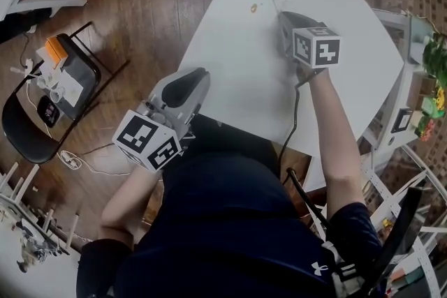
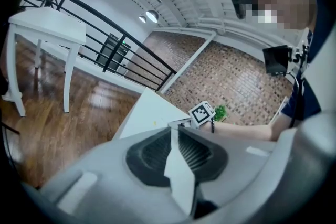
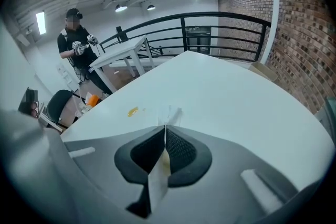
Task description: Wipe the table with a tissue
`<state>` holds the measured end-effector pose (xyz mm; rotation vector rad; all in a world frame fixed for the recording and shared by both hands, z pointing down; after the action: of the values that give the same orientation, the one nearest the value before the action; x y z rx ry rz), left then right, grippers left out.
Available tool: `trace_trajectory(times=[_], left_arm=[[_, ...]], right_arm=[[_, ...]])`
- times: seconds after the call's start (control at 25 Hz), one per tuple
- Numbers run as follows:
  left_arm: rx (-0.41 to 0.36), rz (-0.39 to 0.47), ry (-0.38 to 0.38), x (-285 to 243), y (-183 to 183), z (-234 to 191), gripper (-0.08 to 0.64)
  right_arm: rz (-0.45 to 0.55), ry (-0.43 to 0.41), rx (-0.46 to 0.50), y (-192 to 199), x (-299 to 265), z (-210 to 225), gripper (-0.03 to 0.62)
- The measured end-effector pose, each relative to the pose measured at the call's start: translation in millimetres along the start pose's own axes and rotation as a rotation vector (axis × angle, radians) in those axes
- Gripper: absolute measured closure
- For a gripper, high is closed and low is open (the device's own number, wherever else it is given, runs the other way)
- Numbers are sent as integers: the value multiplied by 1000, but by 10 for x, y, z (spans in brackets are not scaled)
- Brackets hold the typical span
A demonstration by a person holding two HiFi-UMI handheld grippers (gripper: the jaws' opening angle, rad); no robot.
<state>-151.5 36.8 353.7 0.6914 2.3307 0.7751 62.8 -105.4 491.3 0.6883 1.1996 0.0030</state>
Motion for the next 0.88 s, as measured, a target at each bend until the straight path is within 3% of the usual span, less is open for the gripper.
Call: trace_trajectory(times=[0.88], left_arm=[[32, 6, -40, 138, -113, -208, 520]], right_arm=[[2, -49, 50, -311, -248, -341, 578]])
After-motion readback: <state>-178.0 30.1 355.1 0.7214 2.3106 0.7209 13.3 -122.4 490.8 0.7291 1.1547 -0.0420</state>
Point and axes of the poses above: the fingertips, and each gripper's own axes: x backward along the fingers, z to its right, y out of its underside, the point moved 3 cm from there along x, backward along the fingers
